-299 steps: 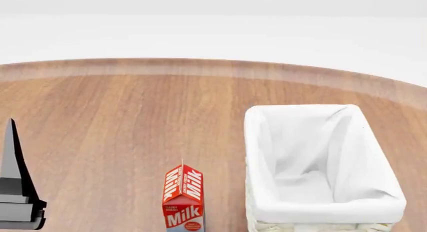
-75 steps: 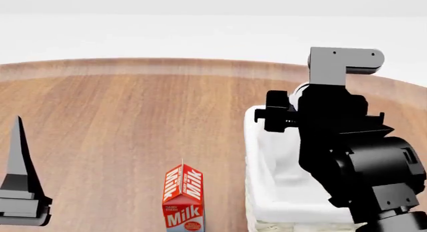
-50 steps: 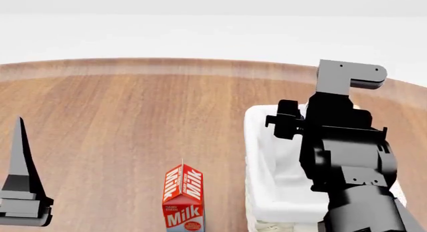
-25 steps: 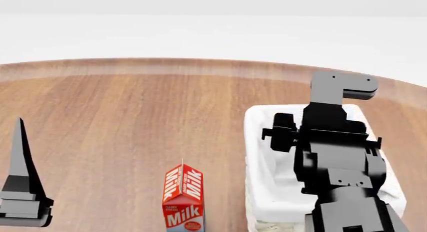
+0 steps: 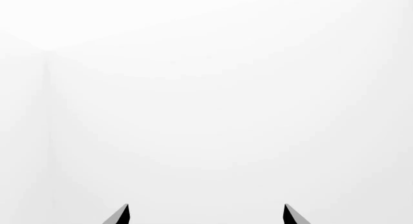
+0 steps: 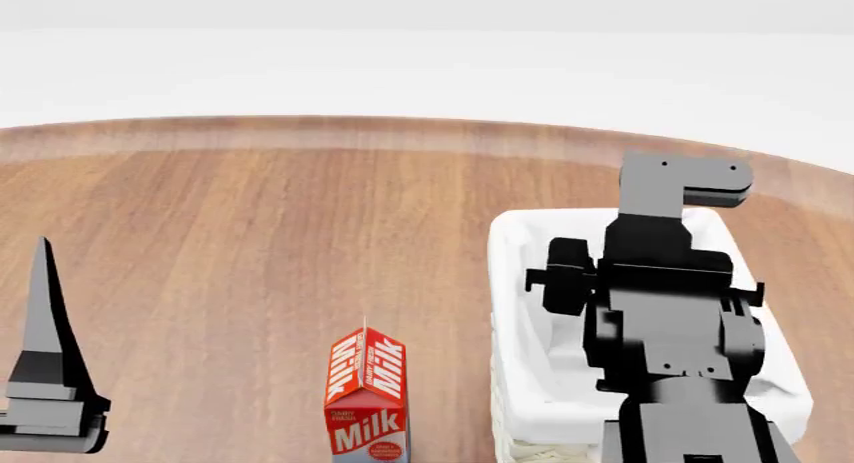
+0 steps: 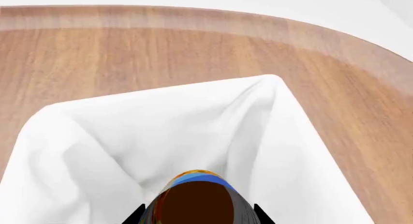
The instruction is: Pick up the alphabet soup and the tomato sauce, and put them in the basket.
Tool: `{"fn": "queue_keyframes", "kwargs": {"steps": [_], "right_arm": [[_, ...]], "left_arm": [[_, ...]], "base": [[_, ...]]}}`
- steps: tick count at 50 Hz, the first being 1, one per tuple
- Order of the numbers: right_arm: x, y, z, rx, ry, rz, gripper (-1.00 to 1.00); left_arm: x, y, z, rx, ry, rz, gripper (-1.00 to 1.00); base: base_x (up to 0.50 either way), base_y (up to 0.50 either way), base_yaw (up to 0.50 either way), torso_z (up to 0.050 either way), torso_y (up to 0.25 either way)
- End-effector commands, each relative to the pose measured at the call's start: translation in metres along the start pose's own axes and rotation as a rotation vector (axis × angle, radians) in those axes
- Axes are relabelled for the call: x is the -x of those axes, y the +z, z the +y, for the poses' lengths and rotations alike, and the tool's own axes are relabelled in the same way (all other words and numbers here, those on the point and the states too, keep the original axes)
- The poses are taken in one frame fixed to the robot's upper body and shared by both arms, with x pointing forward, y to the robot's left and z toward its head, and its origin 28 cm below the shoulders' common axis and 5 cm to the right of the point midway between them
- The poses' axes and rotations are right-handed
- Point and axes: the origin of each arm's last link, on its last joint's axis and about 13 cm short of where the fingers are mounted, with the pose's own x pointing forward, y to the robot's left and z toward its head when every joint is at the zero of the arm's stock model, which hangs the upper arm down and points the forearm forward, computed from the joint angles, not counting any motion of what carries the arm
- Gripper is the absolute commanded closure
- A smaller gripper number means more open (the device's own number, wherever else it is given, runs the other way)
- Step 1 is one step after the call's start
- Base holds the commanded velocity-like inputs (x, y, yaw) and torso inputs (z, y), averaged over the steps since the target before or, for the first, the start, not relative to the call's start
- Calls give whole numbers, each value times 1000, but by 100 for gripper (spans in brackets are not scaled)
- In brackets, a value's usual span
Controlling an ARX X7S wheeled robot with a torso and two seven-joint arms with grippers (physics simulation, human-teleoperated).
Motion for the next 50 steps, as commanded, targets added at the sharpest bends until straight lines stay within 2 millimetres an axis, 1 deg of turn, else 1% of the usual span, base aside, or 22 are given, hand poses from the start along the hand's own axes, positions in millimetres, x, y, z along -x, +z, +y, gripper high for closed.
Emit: {"fn": "queue_keyframes", "kwargs": {"steps": [1, 14, 15, 21, 31, 36, 39, 41, 42, 44, 45, 48, 50], "right_arm": [[1, 4, -1, 41, -6, -11, 100], [1, 4, -1, 41, -12, -12, 100], [2, 4, -1, 44, -16, -11, -100], [1, 2, 0, 46, -16, -2, -100], [3, 8, 0, 50, -6, -13, -100], [10, 25, 1, 72, 13, -58, -100], [19, 46, 1, 83, 38, -105, -100], [22, 53, 0, 87, 42, -119, -100], [27, 62, -1, 92, 49, -141, -100], [33, 70, -3, 100, 51, -162, -100], [41, 77, -5, 105, 55, -182, -100], [52, 85, -7, 121, 61, -210, -100], [60, 87, -8, 142, 79, -229, -100]], "left_arm": [[0, 0, -1, 1, -2, 0, -100], [0, 1, -1, 1, -2, 0, -100], [0, 1, 0, 1, -2, 0, -100], [1, 0, 0, 2, 0, 2, -100], [1, -1, 0, 3, -1, 3, -100], [1, -1, -1, 3, -1, 5, -100], [1, -2, -1, 2, -3, 6, -100], [1, -1, -1, 3, -3, 4, -100], [0, 0, -1, 2, -2, 4, -100], [0, 0, -1, 2, -2, 3, -100], [0, 0, -1, 1, -3, 4, -100], [0, 1, 0, 1, -2, 3, -100], [0, 2, -1, 2, -2, 1, -100]], "base": [[0, 0, 0, 10, 0], [0, 0, 0, 0, 0], [0, 0, 0, 0, 0], [0, 0, 0, 0, 2], [0, 0, 0, 0, 0], [0, 0, 0, 0, 0], [0, 0, 0, 0, 0], [0, 0, 0, 0, 0], [0, 0, 0, 0, 0], [0, 0, 0, 0, 0], [0, 0, 0, 0, 0], [0, 0, 0, 0, 0], [0, 0, 0, 0, 0]]}}
